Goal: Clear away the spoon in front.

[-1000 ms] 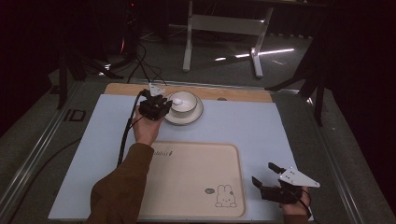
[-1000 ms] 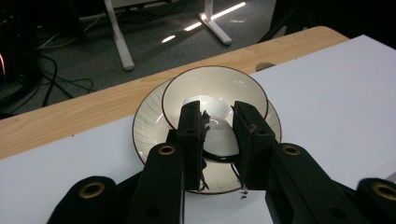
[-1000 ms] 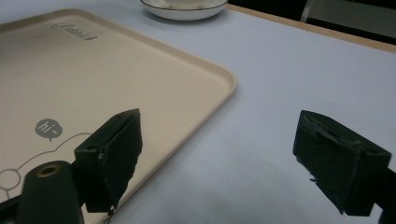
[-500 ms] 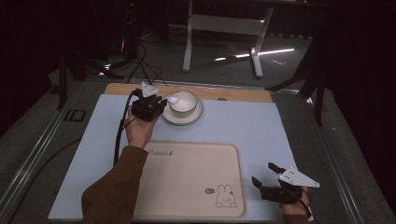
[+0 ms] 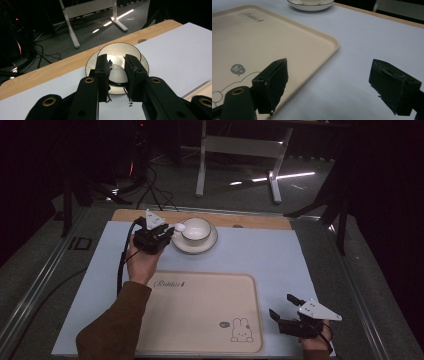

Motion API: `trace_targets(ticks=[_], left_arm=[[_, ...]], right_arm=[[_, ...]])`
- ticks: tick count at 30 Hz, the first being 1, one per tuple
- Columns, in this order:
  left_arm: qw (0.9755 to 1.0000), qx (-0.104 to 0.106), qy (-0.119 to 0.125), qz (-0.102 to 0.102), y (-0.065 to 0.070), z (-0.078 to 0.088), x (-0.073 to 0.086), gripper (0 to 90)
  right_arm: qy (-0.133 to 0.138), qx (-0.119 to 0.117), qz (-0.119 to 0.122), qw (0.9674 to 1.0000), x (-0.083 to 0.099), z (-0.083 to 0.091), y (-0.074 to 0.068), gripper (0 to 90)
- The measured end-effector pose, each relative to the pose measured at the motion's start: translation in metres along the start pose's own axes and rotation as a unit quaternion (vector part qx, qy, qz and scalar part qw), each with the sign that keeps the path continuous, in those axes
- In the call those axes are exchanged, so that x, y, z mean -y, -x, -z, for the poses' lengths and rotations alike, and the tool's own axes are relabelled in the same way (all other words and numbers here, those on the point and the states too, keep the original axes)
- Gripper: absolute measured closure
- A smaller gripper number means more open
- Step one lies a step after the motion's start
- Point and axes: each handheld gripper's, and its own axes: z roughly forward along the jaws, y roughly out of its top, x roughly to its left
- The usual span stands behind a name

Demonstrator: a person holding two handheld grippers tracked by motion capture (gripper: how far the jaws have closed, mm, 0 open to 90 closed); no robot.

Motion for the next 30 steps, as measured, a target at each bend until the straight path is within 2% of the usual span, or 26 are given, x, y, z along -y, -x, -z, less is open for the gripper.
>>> trace_targets(ticks=[15, 30], left_arm=[[0.9999, -0.006, 0.009, 0.002, -0.006, 0.026, 0.010, 74.0], [0.9995, -0.014, 0.020, 0.019, -0.013, 0.050, 0.034, 74.0]], right_arm=[[0.000, 0.000, 0.001, 1.0000, 0.000, 0.000, 0.000, 15.3], [0.000, 0.001, 0.003, 1.0000, 0.000, 0.000, -0.001, 15.3]])
